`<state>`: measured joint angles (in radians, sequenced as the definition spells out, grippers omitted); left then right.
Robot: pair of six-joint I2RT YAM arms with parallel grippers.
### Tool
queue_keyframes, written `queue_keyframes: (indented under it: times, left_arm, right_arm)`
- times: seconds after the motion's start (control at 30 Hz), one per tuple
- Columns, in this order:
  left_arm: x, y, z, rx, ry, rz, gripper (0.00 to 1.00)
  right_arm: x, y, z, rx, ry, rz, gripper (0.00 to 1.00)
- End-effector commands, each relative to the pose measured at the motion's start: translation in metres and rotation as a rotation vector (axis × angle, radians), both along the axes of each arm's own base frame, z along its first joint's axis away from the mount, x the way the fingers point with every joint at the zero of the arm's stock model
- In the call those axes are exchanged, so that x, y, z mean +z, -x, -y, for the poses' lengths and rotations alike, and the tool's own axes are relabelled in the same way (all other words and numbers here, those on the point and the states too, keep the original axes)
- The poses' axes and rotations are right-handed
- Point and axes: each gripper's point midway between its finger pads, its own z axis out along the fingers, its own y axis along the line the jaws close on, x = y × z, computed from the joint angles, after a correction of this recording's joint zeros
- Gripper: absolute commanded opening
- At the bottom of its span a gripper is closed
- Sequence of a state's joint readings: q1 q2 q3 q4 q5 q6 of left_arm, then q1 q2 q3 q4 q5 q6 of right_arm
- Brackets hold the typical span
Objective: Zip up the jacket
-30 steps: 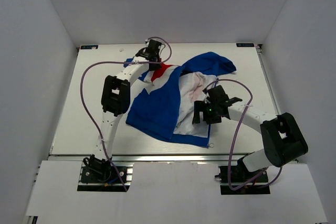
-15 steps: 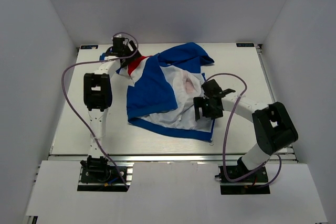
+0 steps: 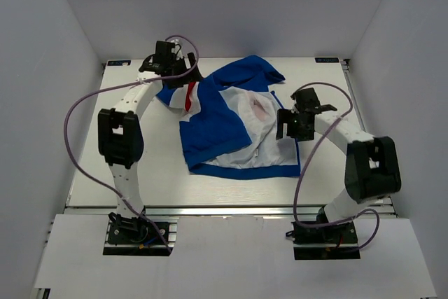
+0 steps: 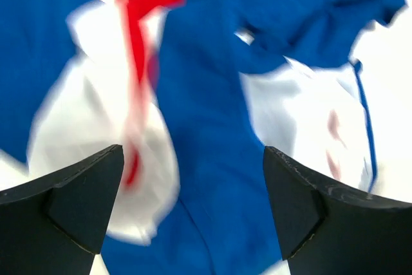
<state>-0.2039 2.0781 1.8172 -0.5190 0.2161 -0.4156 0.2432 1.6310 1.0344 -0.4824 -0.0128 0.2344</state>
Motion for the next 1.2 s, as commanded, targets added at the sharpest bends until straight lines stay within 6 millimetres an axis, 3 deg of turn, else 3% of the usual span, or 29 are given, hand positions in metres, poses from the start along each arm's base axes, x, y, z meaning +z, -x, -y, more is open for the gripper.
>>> queue_keyframes:
  times: [0.0,0.07,0.13,0.2,0.3,0.43,0.53,0.6,0.7,0.83,0.87,0.93,0.97,1.0,1.17]
  left_arm:
    - [0.035,0.056,0.033,-0.066,-0.116,0.002,0.98]
    - [0.026,0.080,0.044,-0.090,-0.154,-0.048,0.98]
    - [0.017,0.107,0.076,-0.174,-0.149,-0.082,0.98]
    - [0.001,0.135,0.104,-0.255,-0.153,-0.116,0.98]
    - [-0.016,0.153,0.131,-0.311,-0.189,-0.143,0.98]
    - [-0.047,0.169,0.143,-0.325,-0.274,-0.222,0.98]
    - [-0.070,0.170,0.147,-0.310,-0.342,-0.250,0.98]
    - [-0.075,0.167,0.151,-0.302,-0.379,-0.242,0.96]
    - [-0.083,0.158,0.154,-0.274,-0.443,-0.229,0.86]
    - [-0.091,0.159,0.151,-0.270,-0.494,-0.262,0.52]
    - [-0.089,0.160,0.151,-0.270,-0.493,-0.262,0.37]
    - [-0.084,0.162,0.149,-0.269,-0.493,-0.259,0.23]
    - [-0.076,0.165,0.146,-0.264,-0.489,-0.248,0.06]
    - [-0.070,0.165,0.145,-0.260,-0.480,-0.234,0.00]
    - [-0.034,0.180,0.131,-0.253,-0.450,-0.186,0.00]
  right_arm:
    - [0.072,-0.017,-0.017,0.041,-0.085,0.199,0.89]
    - [0.089,-0.012,-0.014,-0.003,-0.109,0.248,0.89]
    - [0.096,-0.006,-0.012,-0.032,-0.133,0.272,0.89]
    - [0.085,0.006,-0.008,-0.086,-0.158,0.229,0.89]
    - [0.073,0.021,0.000,-0.138,-0.173,0.194,0.89]
    - [0.066,0.038,0.010,-0.170,-0.171,0.198,0.89]
    - [0.061,0.048,0.014,-0.174,-0.166,0.203,0.89]
    - [0.061,0.052,0.014,-0.168,-0.171,0.208,0.89]
    - [0.059,0.057,0.017,-0.164,-0.162,0.210,0.89]
    - [0.059,0.060,0.021,-0.172,-0.145,0.216,0.89]
    - [0.058,0.061,0.022,-0.175,-0.139,0.214,0.89]
    - [0.057,0.062,0.023,-0.179,-0.135,0.211,0.89]
    - [0.055,0.063,0.025,-0.184,-0.129,0.206,0.89]
    - [0.052,0.064,0.026,-0.191,-0.123,0.199,0.89]
    - [0.039,0.070,0.035,-0.233,-0.089,0.161,0.89]
